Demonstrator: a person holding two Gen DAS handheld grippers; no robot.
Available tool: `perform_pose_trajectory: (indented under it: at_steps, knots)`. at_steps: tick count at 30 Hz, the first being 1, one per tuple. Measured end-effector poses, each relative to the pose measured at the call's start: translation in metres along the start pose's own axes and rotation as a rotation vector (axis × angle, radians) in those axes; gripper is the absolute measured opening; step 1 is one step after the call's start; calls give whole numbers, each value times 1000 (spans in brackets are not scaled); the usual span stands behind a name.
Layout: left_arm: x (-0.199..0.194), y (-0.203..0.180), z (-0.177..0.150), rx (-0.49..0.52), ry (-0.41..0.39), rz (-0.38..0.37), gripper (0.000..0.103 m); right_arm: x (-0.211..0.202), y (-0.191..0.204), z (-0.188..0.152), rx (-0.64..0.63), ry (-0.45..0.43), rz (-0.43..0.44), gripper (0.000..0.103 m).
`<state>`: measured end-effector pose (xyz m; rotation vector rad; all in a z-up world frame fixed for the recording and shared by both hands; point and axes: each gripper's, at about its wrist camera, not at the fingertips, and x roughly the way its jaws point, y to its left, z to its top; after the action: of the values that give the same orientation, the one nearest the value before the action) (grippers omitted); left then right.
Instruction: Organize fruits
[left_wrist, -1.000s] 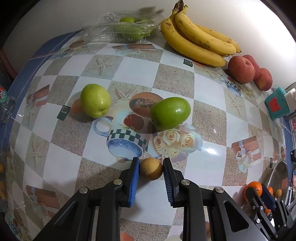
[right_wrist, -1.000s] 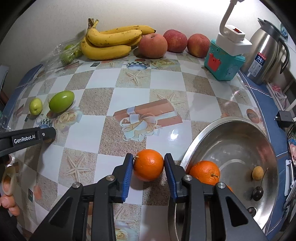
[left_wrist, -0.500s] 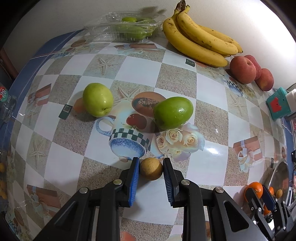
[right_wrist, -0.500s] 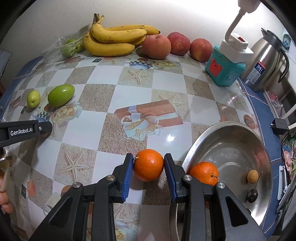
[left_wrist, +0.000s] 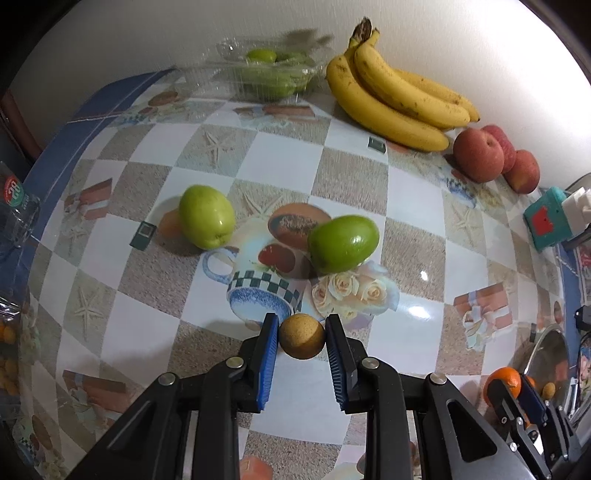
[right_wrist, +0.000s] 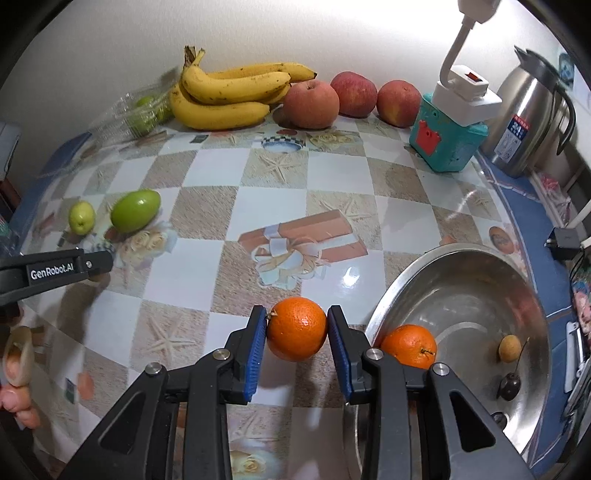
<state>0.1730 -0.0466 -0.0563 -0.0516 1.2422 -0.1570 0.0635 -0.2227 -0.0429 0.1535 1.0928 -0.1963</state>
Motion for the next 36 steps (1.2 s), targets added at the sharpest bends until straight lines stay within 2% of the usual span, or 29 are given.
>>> perform_pose_trajectory:
  at_steps: [11, 17, 22, 30, 36]
  knots:
    - [-39, 2, 10, -14, -85, -21, 28, -28, -14, 11, 148, -17, 172, 35]
    - [-54, 4, 15, -25, -116, -41, 28, -40, -23, 13, 205, -19, 227, 35]
    - [-62, 4, 15, -33, -124, -73, 28, -46, -30, 14, 235, -21, 244, 35]
    - [-68, 0, 13, -31, -132, -74, 28, -51, -39, 13, 257, -20, 264, 35]
    - [-73, -12, 11, -11, -136, -89, 28, -50, -55, 11, 291, -9, 241, 35]
